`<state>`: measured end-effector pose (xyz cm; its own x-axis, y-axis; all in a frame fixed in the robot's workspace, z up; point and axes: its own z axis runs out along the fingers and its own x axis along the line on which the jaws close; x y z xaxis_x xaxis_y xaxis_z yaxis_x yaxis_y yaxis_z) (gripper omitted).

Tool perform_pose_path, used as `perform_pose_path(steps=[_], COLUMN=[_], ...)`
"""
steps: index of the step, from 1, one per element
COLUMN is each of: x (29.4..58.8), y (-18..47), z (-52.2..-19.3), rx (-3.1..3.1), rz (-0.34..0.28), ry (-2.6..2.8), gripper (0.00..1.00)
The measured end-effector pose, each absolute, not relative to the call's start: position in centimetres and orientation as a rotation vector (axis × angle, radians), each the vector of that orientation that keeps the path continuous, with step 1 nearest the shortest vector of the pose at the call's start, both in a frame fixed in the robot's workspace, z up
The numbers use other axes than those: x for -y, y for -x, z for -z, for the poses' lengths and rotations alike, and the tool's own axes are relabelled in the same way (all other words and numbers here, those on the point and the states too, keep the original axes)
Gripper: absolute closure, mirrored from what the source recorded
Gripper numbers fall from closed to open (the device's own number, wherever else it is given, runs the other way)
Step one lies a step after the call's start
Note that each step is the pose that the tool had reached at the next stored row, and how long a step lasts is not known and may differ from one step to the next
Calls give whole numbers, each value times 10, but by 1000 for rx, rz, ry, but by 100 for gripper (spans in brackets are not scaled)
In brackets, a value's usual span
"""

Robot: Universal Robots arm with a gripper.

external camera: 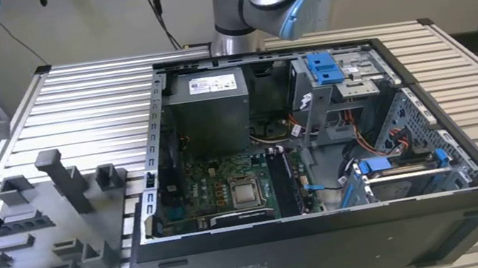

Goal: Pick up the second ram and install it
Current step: 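Pick up the second ram and move it above second insertion slot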

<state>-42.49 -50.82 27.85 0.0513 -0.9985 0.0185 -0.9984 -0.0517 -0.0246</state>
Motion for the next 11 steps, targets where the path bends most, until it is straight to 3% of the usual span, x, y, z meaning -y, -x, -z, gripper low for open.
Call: perform_pose_path(steps=[11], x=[507], y=[425], z=[-293], rx=[-2159], rz=[48], ry=[2274], gripper=[87])
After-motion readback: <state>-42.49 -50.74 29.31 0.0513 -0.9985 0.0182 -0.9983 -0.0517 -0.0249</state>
